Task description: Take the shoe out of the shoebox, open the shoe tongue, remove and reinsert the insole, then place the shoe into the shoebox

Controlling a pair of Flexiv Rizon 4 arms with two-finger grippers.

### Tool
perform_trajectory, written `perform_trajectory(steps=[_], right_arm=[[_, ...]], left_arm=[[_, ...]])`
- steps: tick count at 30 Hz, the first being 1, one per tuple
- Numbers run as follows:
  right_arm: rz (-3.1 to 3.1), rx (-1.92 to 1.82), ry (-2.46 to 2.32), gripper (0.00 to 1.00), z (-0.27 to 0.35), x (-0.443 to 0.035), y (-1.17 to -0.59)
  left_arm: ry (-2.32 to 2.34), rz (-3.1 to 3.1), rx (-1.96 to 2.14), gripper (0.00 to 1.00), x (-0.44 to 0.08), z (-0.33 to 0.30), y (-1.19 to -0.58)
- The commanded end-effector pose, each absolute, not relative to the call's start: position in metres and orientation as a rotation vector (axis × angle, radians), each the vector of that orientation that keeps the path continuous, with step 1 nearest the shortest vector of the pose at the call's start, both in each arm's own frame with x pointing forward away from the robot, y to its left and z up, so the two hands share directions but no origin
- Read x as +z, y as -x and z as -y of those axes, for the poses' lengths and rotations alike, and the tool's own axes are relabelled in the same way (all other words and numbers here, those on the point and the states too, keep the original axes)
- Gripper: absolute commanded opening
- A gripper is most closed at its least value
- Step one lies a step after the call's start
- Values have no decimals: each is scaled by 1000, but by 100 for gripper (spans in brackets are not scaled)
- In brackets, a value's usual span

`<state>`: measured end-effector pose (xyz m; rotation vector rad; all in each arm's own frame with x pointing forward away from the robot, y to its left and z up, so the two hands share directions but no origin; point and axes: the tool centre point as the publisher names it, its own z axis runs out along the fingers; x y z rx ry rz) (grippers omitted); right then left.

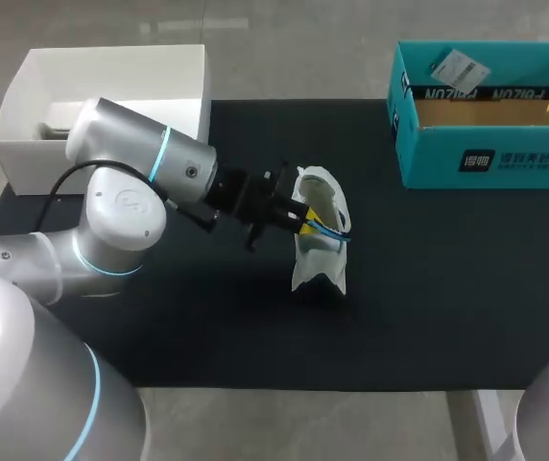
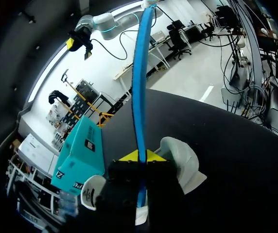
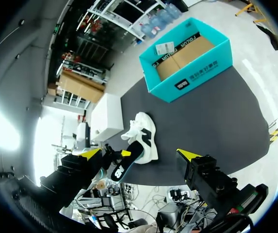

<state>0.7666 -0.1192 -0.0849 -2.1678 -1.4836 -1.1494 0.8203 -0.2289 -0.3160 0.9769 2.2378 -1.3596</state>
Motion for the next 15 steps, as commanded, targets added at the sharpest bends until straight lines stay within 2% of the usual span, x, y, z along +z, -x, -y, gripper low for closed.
perform_trajectory(steps=[1,15], right_arm=[[1482,-1146,2171,100,119,-85,-767],[1482,-1146,2171,100,119,-85,-767]], left_arm=[[-994,-2254,-1309,0,-325,237,-824],[-943,-2297,-1287,0,-354,229,-839]])
